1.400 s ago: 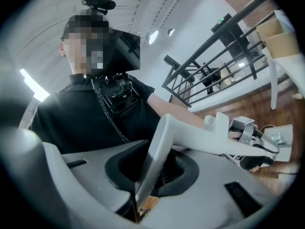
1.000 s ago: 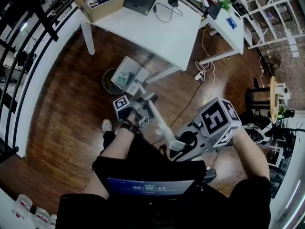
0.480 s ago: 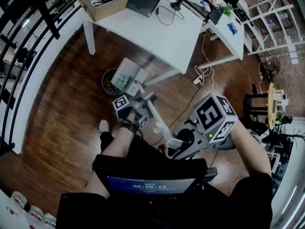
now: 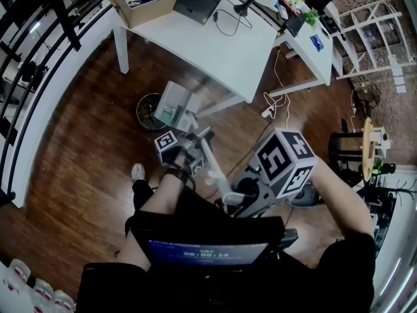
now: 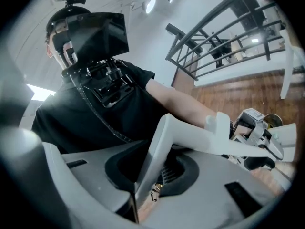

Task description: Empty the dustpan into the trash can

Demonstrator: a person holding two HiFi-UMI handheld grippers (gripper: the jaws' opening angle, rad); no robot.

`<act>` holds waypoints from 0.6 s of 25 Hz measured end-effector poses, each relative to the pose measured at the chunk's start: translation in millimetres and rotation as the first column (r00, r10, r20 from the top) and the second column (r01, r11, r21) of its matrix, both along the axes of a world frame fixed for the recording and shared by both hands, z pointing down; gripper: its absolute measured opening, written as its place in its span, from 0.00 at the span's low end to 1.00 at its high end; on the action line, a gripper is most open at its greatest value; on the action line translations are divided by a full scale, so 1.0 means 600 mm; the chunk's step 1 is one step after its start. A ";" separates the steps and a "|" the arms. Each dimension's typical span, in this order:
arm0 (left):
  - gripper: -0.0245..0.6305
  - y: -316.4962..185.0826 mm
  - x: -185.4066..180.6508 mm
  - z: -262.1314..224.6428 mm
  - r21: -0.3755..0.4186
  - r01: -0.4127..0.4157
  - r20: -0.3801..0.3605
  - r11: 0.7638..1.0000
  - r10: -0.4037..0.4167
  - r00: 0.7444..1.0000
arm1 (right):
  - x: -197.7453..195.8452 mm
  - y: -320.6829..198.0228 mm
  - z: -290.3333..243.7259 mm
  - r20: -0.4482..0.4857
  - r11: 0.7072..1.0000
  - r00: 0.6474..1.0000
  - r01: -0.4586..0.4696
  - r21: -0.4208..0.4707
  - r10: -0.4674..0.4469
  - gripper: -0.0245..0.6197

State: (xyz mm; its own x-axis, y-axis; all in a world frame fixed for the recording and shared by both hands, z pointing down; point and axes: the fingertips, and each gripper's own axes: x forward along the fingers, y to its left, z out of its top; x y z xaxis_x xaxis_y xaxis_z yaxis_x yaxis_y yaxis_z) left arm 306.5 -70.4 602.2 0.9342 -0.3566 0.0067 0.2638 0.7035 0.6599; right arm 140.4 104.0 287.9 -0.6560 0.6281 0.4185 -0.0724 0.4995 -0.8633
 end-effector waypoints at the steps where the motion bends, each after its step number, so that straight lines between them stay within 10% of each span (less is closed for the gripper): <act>1: 0.23 -0.001 0.001 0.001 -0.002 0.002 0.000 1.000 -0.002 1.000 | 0.002 -0.001 0.002 -0.002 1.000 1.000 0.008 -0.002 -0.008 0.14; 15: 0.22 -0.033 0.004 0.011 -0.022 0.034 -0.011 0.999 -0.034 0.999 | 0.000 -0.019 0.021 -0.059 0.986 0.986 0.155 -0.066 -0.159 0.14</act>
State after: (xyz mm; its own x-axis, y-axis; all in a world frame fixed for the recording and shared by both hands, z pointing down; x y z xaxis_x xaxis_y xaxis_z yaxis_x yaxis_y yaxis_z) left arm 308.9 -90.0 608.6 0.9216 -0.3881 0.0041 0.2954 0.7083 0.6411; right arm 140.3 92.8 300.2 -0.5208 0.7467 0.4137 -0.0530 0.4554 -0.8887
